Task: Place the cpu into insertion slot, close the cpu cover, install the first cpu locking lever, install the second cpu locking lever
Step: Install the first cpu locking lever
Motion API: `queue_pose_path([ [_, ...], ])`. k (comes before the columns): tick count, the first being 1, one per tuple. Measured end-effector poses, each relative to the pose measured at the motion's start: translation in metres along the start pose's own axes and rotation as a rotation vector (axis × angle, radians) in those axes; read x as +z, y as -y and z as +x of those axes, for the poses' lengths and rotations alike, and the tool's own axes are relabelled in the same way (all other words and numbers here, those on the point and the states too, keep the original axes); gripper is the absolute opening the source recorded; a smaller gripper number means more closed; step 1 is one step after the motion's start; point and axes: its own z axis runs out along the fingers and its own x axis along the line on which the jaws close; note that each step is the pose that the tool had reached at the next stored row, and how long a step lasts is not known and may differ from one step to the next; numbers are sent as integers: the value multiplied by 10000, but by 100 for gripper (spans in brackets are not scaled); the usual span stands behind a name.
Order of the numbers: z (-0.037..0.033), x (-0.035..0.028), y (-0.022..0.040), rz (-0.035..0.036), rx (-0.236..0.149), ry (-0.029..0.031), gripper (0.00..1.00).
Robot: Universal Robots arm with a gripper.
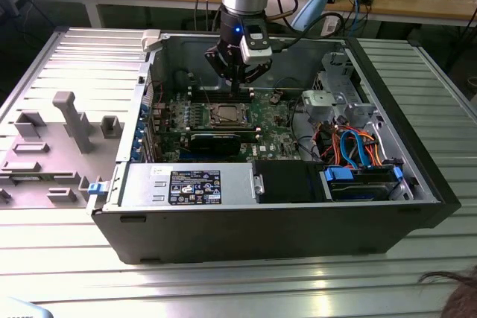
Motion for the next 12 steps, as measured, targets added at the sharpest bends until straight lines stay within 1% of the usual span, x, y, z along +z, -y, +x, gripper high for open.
queue_pose_path([
  [12,0,0,0,0,-197,17,11],
])
